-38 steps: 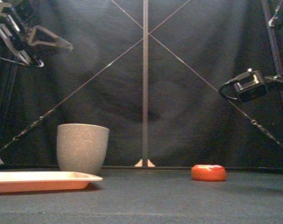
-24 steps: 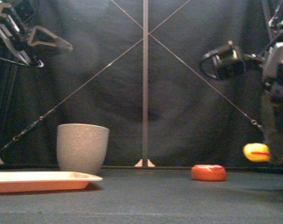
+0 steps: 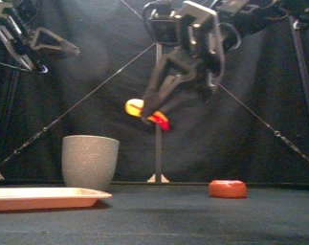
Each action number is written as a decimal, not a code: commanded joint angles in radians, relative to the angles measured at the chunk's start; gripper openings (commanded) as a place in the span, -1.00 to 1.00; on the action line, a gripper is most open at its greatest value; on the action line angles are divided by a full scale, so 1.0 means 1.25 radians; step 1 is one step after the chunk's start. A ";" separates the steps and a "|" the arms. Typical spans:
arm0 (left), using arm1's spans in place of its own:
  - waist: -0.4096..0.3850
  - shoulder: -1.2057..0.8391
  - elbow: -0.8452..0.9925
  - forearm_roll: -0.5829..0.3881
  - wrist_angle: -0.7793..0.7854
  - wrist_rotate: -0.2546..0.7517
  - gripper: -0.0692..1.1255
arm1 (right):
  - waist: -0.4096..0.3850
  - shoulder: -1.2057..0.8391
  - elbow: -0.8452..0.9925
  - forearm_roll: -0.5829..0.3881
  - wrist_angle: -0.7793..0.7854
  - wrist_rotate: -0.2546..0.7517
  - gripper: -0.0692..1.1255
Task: Pick the shrimp then place it on the pink plate
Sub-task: Place shrimp on the pink plate
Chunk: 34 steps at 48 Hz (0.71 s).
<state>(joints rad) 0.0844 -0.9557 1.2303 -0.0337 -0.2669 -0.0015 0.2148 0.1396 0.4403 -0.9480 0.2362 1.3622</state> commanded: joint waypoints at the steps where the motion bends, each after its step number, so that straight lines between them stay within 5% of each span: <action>1: 0.001 0.002 -0.015 0.000 -0.007 0.002 -0.83 | -0.031 0.050 -0.083 -0.021 -0.090 -0.001 0.06; 34: 0.001 0.004 -0.004 0.001 -0.007 0.004 -0.83 | -0.092 0.279 -0.310 -0.038 -0.241 -0.002 0.09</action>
<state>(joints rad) 0.0844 -0.9557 1.2364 -0.0337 -0.2669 0.0015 0.1074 0.5108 0.0859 -0.9971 -0.0568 1.3606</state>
